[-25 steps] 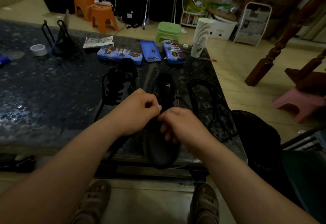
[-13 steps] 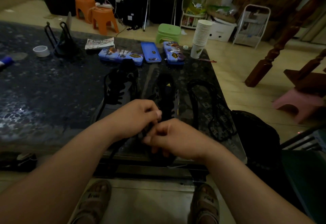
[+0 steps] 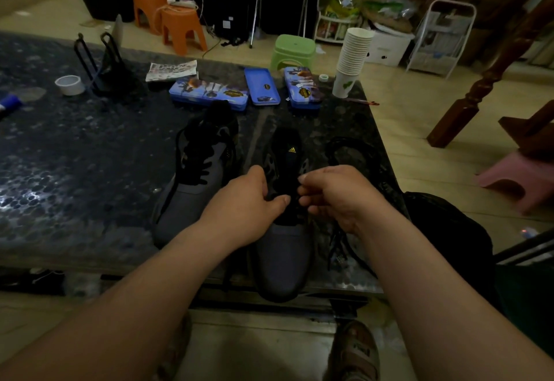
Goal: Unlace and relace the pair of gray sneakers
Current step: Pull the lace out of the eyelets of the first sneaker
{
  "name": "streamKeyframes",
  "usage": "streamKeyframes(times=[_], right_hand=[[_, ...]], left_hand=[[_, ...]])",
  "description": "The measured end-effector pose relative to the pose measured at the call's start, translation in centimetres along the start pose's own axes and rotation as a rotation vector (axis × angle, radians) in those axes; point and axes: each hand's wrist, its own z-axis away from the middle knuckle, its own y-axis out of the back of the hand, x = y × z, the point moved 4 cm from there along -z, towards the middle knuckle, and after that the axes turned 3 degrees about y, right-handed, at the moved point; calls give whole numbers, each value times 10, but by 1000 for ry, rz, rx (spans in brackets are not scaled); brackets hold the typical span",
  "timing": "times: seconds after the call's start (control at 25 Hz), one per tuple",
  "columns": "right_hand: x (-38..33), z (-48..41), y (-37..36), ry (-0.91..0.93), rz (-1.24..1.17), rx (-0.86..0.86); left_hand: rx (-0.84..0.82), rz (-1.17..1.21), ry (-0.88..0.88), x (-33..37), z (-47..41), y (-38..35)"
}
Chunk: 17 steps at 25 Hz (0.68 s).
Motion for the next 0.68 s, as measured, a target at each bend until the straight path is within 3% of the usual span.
streamKeyframes(times=[0.28, 0.52, 0.68], right_hand=[[-4, 3, 5, 132, 322, 91], [4, 9, 15, -9, 120, -83], [2, 2, 12, 108, 247, -28]], left_hand=[[3, -56, 47, -5, -1, -7], [-11, -37, 29, -4, 1, -8], [-16, -113, 52, -6, 6, -10]])
